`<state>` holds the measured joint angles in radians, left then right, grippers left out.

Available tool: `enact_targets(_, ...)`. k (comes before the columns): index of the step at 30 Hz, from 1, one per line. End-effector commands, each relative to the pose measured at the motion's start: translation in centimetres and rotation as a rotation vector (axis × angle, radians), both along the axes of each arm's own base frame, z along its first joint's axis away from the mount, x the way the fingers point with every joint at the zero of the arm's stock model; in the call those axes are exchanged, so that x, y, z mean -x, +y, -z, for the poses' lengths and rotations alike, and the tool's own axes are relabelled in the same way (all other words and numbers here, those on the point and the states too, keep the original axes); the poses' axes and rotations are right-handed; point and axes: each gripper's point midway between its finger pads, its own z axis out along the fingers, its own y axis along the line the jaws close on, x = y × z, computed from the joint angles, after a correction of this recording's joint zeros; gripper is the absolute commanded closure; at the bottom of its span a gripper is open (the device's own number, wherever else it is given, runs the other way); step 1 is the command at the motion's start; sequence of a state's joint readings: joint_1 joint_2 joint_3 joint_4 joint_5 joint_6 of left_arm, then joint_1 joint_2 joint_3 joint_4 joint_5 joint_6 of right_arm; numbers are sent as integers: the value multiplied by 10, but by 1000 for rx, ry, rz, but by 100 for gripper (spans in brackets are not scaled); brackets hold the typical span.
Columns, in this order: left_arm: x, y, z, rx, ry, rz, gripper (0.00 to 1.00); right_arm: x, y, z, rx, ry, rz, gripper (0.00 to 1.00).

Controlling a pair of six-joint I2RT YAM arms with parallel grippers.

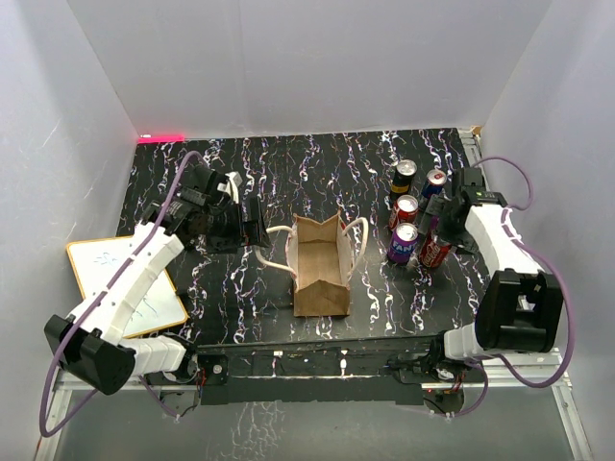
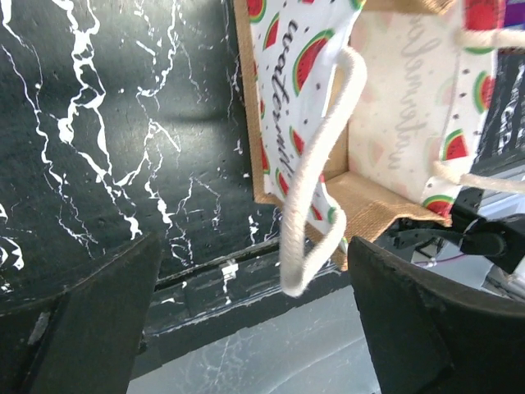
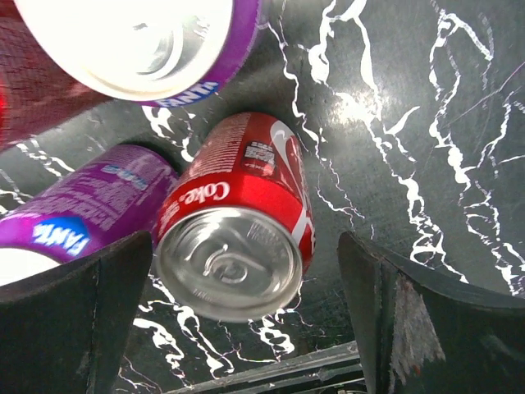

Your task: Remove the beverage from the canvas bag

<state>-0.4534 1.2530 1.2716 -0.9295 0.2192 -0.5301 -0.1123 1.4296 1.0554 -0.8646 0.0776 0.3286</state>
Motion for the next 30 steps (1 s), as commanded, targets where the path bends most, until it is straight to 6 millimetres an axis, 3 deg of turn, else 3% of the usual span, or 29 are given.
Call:
enact_targets(1, -4, 7, -32, 7, -113, -8, 3, -19, -2, -64, 27, -170, -33, 1)
enact_targets(4, -6, 7, -42, 20, -147, -16, 3, -19, 6, -94, 40, -229, -70, 1)
enact_targets(7, -7, 7, -48, 31, -170, -26, 3, -19, 27, -124, 35, -295, -133, 1)
enact_targets(12, -11, 9, -55, 38, -208, -44, 3, -13, 104, -174, -37, -388, -336, 0)
enact_targets(16, -17, 8, -68, 50, -254, -55, 3, 5, 176, -209, -169, -440, -533, 1)
enact_targets(18, -20, 8, -79, 64, -289, -60, 3, 19, 209, -234, -268, -492, -635, 1)
enact_targets(21, -26, 5, -109, 103, -363, -69, 3, 40, 237, -276, -407, -579, -755, 1)
enact_targets(24, -30, 6, -151, 131, -450, -70, 3, 62, 243, -314, -500, -668, -822, 1)
enact_targets(30, -29, 26, -221, 132, -637, -133, 3, 90, 202, -396, -457, -926, -718, 1)
